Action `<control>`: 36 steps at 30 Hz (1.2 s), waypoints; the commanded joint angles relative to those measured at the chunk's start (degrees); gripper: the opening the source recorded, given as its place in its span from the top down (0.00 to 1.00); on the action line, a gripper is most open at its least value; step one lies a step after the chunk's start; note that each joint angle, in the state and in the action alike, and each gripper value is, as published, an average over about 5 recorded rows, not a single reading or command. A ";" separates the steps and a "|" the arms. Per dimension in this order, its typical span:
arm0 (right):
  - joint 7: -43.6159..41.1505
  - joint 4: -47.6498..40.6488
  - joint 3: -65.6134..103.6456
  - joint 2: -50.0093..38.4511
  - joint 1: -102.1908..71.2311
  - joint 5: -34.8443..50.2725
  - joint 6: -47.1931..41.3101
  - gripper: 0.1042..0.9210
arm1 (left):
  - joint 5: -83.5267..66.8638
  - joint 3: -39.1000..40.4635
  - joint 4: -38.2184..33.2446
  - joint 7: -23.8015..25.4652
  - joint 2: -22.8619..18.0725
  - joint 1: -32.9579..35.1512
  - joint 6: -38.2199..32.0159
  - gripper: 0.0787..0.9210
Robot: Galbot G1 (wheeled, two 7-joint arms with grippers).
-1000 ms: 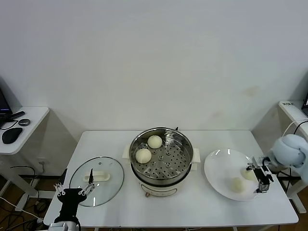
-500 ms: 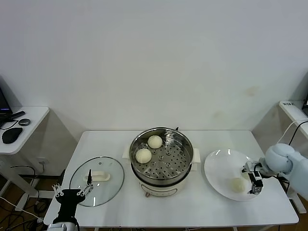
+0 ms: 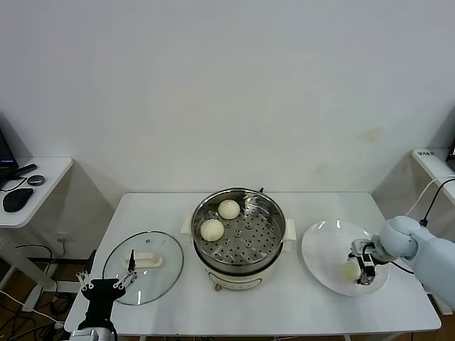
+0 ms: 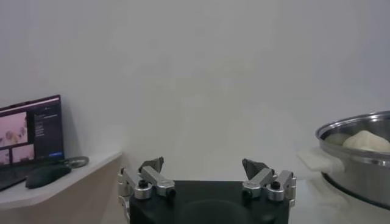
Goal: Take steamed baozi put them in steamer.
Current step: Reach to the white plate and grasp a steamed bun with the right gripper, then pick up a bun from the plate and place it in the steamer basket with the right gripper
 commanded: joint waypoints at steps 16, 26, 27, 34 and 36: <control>-7.81 0.83 -15.95 1.38 36.42 13.12 1.20 0.49 | -0.21 0.29 -0.63 0.03 0.25 -0.96 0.20 0.12; -7.83 1.76 -32.89 18.03 61.32 27.04 3.66 0.49 | -0.54 0.09 -0.58 0.01 0.42 -1.41 0.15 0.12; -7.66 2.34 -34.22 19.51 61.79 28.26 4.22 0.49 | -0.54 0.07 -0.56 0.00 0.40 -1.42 0.14 0.12; -4.35 6.13 -43.28 29.59 58.56 29.82 9.51 0.49 | -0.57 -0.51 -0.67 -0.02 0.18 -1.29 0.07 0.12; -3.71 5.76 -44.30 31.50 56.93 27.71 11.66 0.49 | -0.62 -0.73 -0.81 -0.03 0.07 -1.18 0.07 0.12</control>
